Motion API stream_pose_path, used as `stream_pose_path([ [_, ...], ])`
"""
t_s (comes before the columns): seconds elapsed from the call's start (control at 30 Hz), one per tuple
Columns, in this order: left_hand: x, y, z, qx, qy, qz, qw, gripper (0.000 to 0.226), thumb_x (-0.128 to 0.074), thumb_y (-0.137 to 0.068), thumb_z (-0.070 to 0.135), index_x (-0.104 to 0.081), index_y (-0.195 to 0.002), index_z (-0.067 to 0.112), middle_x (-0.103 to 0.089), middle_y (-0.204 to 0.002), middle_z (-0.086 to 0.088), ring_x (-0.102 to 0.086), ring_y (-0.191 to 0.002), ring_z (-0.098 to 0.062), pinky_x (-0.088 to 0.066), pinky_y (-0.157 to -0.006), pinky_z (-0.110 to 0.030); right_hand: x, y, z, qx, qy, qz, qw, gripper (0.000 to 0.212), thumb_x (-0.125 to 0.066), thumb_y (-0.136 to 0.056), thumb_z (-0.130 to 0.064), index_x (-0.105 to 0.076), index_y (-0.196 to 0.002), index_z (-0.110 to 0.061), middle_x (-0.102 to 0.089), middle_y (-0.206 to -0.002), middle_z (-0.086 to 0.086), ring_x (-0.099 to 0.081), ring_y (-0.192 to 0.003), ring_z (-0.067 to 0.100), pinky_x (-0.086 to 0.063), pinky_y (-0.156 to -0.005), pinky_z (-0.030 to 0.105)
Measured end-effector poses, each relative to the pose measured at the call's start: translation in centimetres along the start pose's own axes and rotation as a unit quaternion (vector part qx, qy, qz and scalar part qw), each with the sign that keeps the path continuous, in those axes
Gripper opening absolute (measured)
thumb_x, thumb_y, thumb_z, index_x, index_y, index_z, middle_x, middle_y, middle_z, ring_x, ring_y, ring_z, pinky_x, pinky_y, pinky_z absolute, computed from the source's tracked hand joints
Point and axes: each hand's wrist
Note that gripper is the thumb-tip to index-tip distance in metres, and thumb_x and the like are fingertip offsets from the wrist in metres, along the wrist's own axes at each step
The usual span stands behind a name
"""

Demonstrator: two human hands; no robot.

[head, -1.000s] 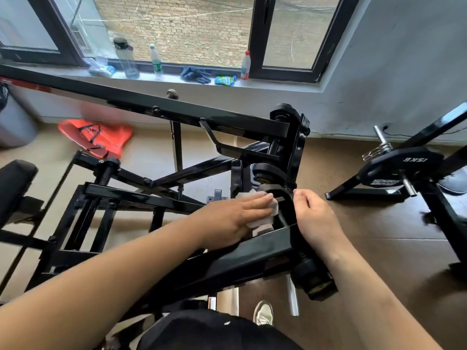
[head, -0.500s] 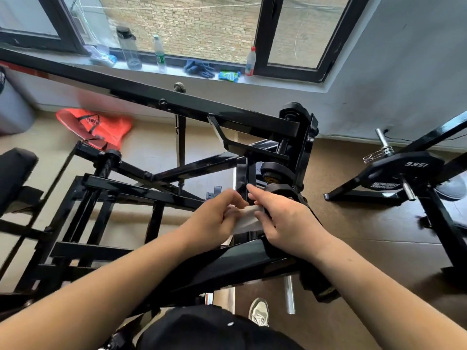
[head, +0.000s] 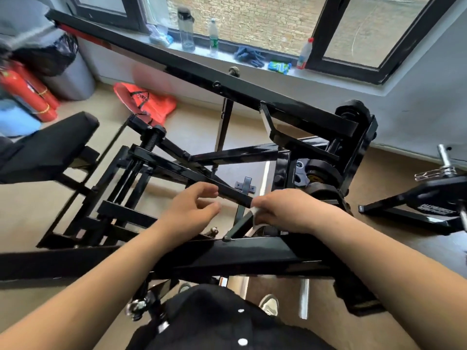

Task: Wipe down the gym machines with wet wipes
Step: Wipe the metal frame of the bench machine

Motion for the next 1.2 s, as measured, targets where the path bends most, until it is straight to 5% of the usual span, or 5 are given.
stream_pose_path([
  [0.13, -0.4, 0.4, 0.5, -0.019, -0.075, -0.027, 0.997, 0.033, -0.062, -0.101, 0.027, -0.06, -0.134, 0.028, -0.065, -0.123, 0.016, -0.06, -0.111, 0.005, -0.05, -0.096, -0.02, -0.1, 1.0, 2.0, -0.005, 0.048, 0.006, 0.999, 0.029, -0.051, -0.101, -0.057, -0.043, -0.097, -0.028, -0.066, -0.092, -0.005, -0.065, -0.092, 0.024, -0.048, -0.073, 0.036],
  [0.3, -1.8, 0.8, 1.1, -0.04, -0.127, -0.091, 0.987, 0.034, -0.057, -0.102, 0.028, -0.059, -0.136, 0.03, -0.065, -0.128, 0.013, -0.06, -0.117, -0.003, -0.05, -0.106, -0.031, -1.2, 4.0, 6.4, 0.032, 0.219, 0.124, 0.967, 0.027, -0.075, -0.089, -0.043, -0.057, -0.086, -0.024, -0.076, -0.099, -0.001, -0.068, -0.119, 0.013, -0.017, -0.125, 0.057],
  [0.63, -1.3, 1.5, 0.4, -0.054, -0.181, -0.015, 0.982, 0.039, -0.053, -0.102, 0.018, -0.058, -0.139, 0.025, -0.063, -0.137, 0.009, -0.057, -0.125, -0.01, -0.044, -0.108, -0.029, 0.2, -0.7, -0.7, 0.029, 0.052, -0.019, 0.998, 0.027, -0.059, -0.098, -0.046, -0.051, -0.117, -0.027, -0.07, -0.103, -0.004, -0.065, -0.1, 0.026, -0.053, -0.08, 0.038],
  [0.93, -0.5, 1.7, 0.5, -0.063, -0.21, -0.045, 0.975, 0.036, -0.053, -0.103, 0.02, -0.061, -0.138, 0.023, -0.066, -0.134, 0.006, -0.059, -0.126, -0.012, -0.047, -0.109, -0.031, -1.0, 3.1, 6.1, 0.014, 0.177, 0.056, 0.983, 0.024, -0.059, -0.098, -0.048, -0.055, -0.1, -0.025, -0.064, -0.094, -0.008, -0.068, -0.105, 0.013, -0.014, -0.128, 0.053],
  [1.2, -0.2, 3.2, 0.0, -0.058, -0.188, -0.014, 0.98, 0.037, -0.052, -0.103, 0.014, -0.062, -0.137, 0.023, -0.066, -0.132, 0.009, -0.058, -0.121, -0.005, -0.039, -0.1, -0.01, 0.5, -0.9, -0.3, 0.094, 0.023, -0.023, 0.995, 0.026, -0.053, -0.1, -0.056, -0.051, -0.113, -0.034, -0.056, -0.101, -0.018, -0.061, -0.099, 0.014, -0.048, -0.078, 0.035],
])
Point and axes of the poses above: each hand's wrist, its own y-axis away from the middle knuckle, its own x-axis out of the back of the hand, z = x × y
